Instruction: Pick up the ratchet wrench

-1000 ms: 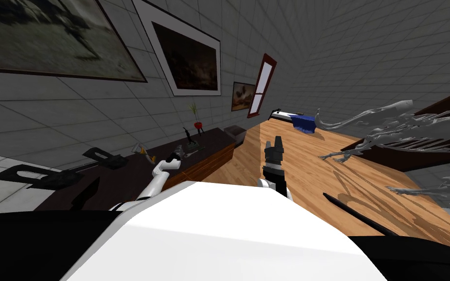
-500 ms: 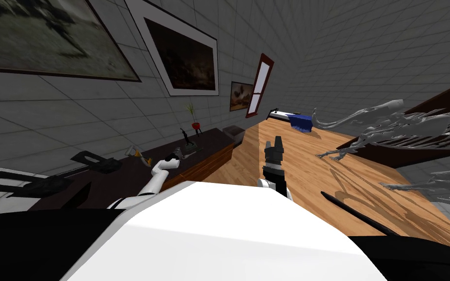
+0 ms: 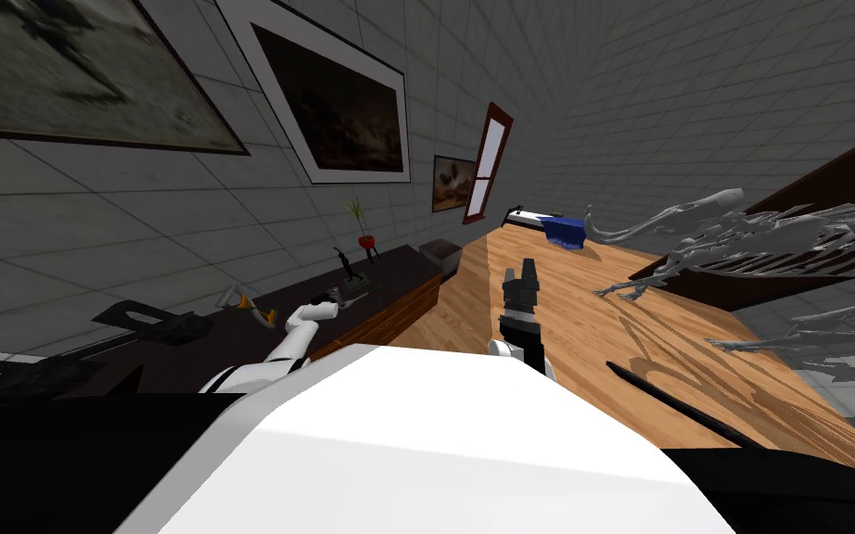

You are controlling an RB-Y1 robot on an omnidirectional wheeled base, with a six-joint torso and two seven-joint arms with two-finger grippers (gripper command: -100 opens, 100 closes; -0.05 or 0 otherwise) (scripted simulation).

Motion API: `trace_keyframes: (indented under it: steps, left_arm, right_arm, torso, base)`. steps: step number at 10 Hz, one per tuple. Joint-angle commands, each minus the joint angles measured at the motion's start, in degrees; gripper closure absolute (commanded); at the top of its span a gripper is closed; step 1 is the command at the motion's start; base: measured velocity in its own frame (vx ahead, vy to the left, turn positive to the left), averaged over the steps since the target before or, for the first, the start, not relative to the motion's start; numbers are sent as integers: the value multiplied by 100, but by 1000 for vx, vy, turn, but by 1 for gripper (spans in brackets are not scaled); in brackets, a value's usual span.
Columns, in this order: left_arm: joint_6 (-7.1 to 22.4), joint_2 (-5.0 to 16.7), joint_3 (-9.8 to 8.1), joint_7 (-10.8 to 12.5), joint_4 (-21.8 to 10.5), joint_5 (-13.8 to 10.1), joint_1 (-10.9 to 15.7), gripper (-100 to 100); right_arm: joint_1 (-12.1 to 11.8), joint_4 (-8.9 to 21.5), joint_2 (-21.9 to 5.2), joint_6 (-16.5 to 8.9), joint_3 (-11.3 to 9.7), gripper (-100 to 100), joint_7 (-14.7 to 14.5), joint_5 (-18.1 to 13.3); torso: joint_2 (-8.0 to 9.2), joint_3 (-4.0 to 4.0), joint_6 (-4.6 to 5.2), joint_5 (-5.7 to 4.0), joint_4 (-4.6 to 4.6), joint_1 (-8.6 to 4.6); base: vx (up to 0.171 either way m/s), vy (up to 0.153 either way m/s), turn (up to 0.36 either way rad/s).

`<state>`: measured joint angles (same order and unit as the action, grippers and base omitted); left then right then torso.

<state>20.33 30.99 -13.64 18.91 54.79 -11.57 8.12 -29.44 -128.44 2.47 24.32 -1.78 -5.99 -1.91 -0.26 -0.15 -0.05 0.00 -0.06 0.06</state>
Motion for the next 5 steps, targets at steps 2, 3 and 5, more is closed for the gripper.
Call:
trace_keyframes:
  steps: [2,3,5]
  left_arm:
    - [404,-3,-111,14,-205,-55,105,-100]
    - [418,-3,-111,14,-224,-55,105,-100]
    - [666,41,-160,7,-526,-171,237,-100]
  right_arm:
    - [0,0,0,0,0,0,0,0]
    - [1,0,0,0,0,0,0,0]
    - [0,0,0,0,0,0,0,0]
  torso:
    - [14,8,0,-1,3,-4]
    - [7,5,3,-2,3,-5]
    - [-1,1,2,-1,1,0]
  base:
    - [41,-3,-37]
    - [59,2,-67]
    - [82,13,-63]
